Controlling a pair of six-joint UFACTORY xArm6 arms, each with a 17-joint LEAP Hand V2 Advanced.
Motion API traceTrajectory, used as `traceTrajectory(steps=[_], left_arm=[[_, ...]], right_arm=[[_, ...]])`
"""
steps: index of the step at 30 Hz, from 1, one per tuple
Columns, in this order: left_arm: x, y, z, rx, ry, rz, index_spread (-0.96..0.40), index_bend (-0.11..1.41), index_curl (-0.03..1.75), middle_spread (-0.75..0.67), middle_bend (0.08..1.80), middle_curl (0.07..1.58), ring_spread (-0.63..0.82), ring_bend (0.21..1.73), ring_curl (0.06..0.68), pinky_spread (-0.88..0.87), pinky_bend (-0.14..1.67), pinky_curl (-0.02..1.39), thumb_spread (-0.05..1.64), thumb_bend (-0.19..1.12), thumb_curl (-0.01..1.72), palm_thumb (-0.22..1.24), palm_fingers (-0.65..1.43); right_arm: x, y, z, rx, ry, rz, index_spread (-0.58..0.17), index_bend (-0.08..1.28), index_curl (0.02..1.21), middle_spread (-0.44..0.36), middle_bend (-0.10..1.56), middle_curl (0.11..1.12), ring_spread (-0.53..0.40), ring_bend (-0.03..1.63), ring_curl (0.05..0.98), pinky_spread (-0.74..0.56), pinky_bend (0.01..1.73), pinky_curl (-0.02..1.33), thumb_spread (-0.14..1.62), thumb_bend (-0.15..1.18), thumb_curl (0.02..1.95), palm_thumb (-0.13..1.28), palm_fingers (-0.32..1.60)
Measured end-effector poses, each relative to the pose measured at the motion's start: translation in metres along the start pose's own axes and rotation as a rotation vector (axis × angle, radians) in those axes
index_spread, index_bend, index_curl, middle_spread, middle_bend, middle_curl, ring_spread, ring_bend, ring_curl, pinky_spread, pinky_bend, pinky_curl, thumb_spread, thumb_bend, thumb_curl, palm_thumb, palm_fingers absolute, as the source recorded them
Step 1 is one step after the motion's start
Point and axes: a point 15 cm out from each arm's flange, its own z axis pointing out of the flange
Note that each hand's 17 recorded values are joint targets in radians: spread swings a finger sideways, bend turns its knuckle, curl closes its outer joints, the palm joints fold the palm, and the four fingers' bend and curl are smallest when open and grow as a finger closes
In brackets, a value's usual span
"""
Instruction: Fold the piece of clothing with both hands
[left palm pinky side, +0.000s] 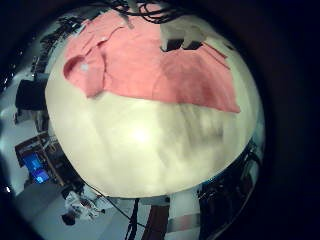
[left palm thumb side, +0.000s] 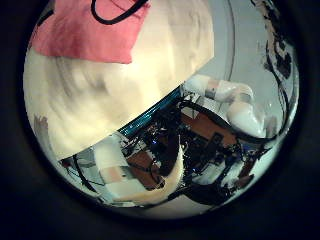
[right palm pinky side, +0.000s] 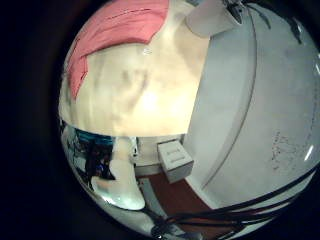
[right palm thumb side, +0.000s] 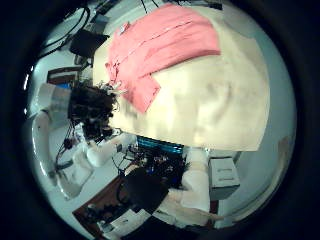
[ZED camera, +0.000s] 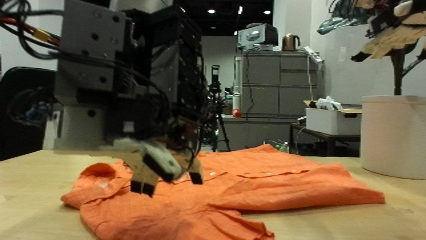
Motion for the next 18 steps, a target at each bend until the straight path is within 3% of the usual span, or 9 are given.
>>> traceTrajectory(steps=[5, 10, 14, 18], left_arm=[[0.0, -0.02, 0.028, -0.053, -0.043, 0.021, 0.15, 0.13, 0.24, 0.36, 0.19, 0.31, 0.51, 0.47, 0.208, 0.47, 0.34, 0.31, 0.92, -0.03, 0.3, 0.1, -0.05], [-0.008, -0.034, 0.042, -0.048, -0.12, 0.016, 0.17, 0.14, 0.23, 0.39, 0.2, 0.31, 0.53, 0.47, 0.207, 0.48, 0.34, 0.31, 0.89, -0.03, 0.31, 0.11, -0.04], [-0.014, -0.041, 0.048, -0.03, -0.188, 0.005, 0.19, 0.16, 0.24, 0.27, 0.29, 0.33, 0.48, 0.48, 0.203, 0.43, 0.31, 0.3, 0.88, -0.03, 0.31, 0.14, 0.16], [-0.015, -0.044, 0.044, -0.032, -0.228, -0.005, 0.13, 0.15, 0.24, 0.07, 0.49, 0.4, 0.24, 0.54, 0.209, 0.18, 0.35, 0.3, 0.87, -0.02, 0.32, 0.19, 0.49]], right_arm=[[0.011, -0.004, 0.009, -0.028, -0.011, -0.01, -0.305, 0.19, 0.34, 0.034, 0.19, 0.3, 0.185, 0.19, 0.234, 0.33, 0.2, 0.31, 1.08, -0.02, 0.24, 0.17, 0.2], [0.021, -0.002, 0.019, -0.049, -0.022, -0.012, -0.277, 0.19, 0.35, 0.032, 0.2, 0.31, 0.181, 0.18, 0.22, 0.32, 0.19, 0.31, 1.07, -0.02, 0.24, 0.17, 0.19], [0.024, -0.003, 0.022, -0.056, -0.024, -0.012, -0.254, 0.18, 0.34, 0.028, 0.2, 0.32, 0.177, 0.18, 0.212, 0.32, 0.19, 0.31, 1.07, -0.02, 0.24, 0.16, 0.19], [0.028, -0.008, 0.023, -0.064, -0.026, -0.018, -0.245, 0.18, 0.34, 0.029, 0.2, 0.32, 0.179, 0.18, 0.209, 0.32, 0.2, 0.31, 1.07, -0.02, 0.24, 0.16, 0.18]])
